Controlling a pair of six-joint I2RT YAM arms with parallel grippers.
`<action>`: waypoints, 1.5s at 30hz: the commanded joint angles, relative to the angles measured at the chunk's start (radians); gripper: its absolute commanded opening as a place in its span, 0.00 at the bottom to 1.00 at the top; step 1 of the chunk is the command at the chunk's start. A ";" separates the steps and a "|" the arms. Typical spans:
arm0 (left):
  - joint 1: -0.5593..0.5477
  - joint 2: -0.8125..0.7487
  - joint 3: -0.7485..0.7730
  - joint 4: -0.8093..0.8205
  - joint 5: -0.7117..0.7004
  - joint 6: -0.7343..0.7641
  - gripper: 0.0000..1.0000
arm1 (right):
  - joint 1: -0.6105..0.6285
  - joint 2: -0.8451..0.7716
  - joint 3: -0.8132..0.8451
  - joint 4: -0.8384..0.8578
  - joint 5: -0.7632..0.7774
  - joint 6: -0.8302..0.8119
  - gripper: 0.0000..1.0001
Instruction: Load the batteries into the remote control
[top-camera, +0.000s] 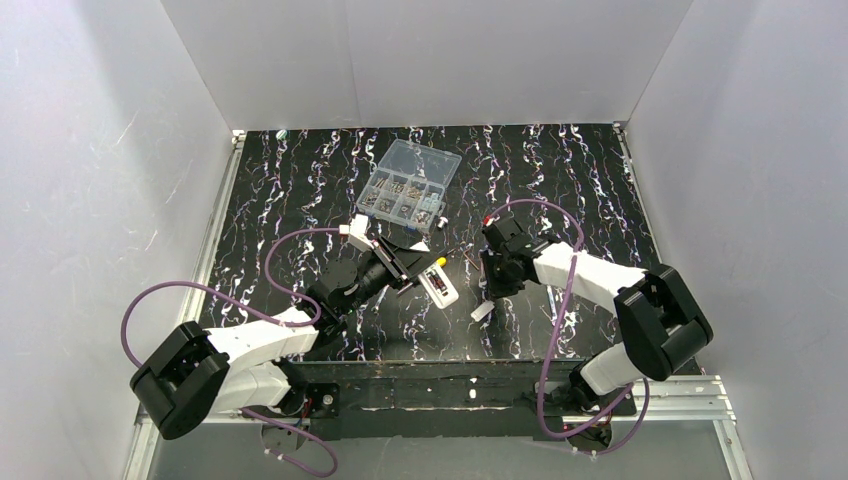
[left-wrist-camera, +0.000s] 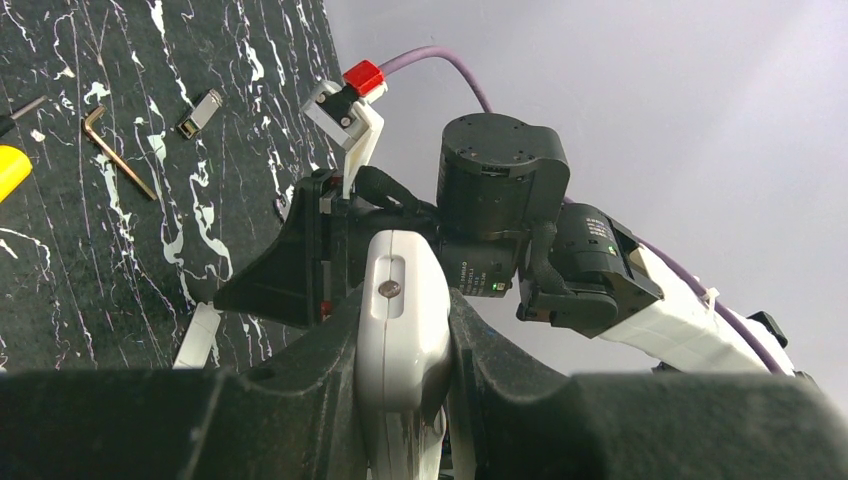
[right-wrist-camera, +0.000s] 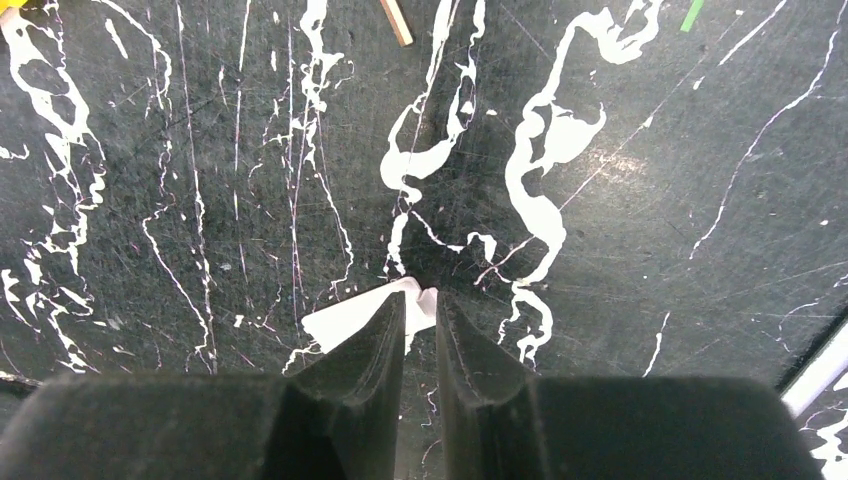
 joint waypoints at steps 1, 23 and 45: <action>-0.004 -0.036 0.000 0.086 -0.011 0.011 0.00 | -0.001 0.018 0.039 -0.008 -0.005 -0.016 0.24; -0.004 -0.045 -0.007 0.086 -0.012 0.012 0.00 | -0.002 0.036 0.020 -0.036 -0.032 -0.021 0.28; -0.004 -0.036 -0.001 0.087 -0.009 0.011 0.00 | -0.001 -0.012 0.012 -0.029 -0.042 -0.007 0.06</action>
